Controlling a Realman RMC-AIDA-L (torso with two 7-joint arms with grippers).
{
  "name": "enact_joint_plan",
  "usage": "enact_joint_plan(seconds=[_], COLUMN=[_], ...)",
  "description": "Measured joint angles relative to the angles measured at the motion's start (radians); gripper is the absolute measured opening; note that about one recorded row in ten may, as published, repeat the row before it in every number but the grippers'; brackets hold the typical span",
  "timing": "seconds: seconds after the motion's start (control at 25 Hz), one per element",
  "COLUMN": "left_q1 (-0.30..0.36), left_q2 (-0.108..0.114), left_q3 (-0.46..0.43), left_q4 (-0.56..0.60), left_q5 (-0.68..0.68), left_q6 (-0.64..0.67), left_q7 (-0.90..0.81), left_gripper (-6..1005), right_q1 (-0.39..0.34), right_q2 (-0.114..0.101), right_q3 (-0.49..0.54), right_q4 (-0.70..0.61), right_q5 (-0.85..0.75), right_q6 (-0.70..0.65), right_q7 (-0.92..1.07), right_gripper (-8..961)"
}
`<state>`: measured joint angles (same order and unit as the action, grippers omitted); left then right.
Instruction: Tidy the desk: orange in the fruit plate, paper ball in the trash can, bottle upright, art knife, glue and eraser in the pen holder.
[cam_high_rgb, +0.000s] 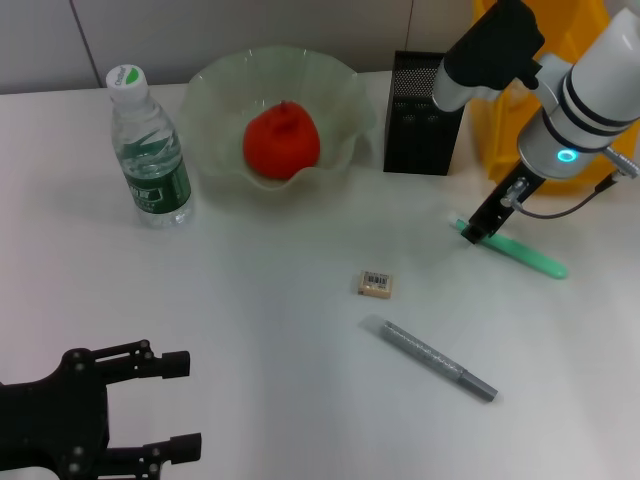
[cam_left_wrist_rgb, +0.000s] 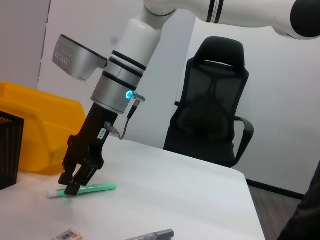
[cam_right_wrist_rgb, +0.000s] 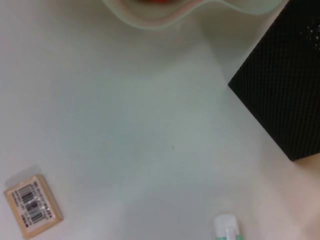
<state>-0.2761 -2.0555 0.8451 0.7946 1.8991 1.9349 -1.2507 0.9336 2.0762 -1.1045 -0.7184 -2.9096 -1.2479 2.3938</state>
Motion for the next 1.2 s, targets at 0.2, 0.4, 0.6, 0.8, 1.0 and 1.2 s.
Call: enact_joint_plan(seconds=[0.2,0.4,0.6,0.8,1.0,1.2], left_q1=[0.000,0.000,0.000,0.000,0.000,0.000], left_q2=[-0.001,-0.001,-0.002,-0.002,-0.002,-0.002], left_q3=[-0.001,-0.001,-0.004,-0.006,-0.006,-0.006], left_q4=[0.000,0.001,0.003,0.003,0.006,0.008], left_q5=[0.000,0.000,0.000,0.000,0.000,0.000], left_q6=[-0.001,-0.001,-0.001,-0.001,-0.001,-0.001], left_q7=[0.001,-0.002,-0.003,-0.003,-0.004,-0.004], left_gripper=[787,787,783,782,783,783], right_q1=[0.002,0.002,0.001,-0.004,-0.039,-0.086], right_q2=[0.000,0.000,-0.001,-0.001,0.002,0.002], right_q3=[0.000,0.000,0.001,0.004,0.006,0.011], right_q4=[0.013,0.017,0.018,-0.006,-0.196,-0.488], right_q5=[0.009,0.011,0.012,0.012,0.034,0.124], right_q6=[0.002,0.013,0.015,-0.004,-0.118,-0.253], right_q7=[-0.010,-0.011,-0.012,-0.011,-0.003,0.002], right_gripper=[329,305,274,223,156,156])
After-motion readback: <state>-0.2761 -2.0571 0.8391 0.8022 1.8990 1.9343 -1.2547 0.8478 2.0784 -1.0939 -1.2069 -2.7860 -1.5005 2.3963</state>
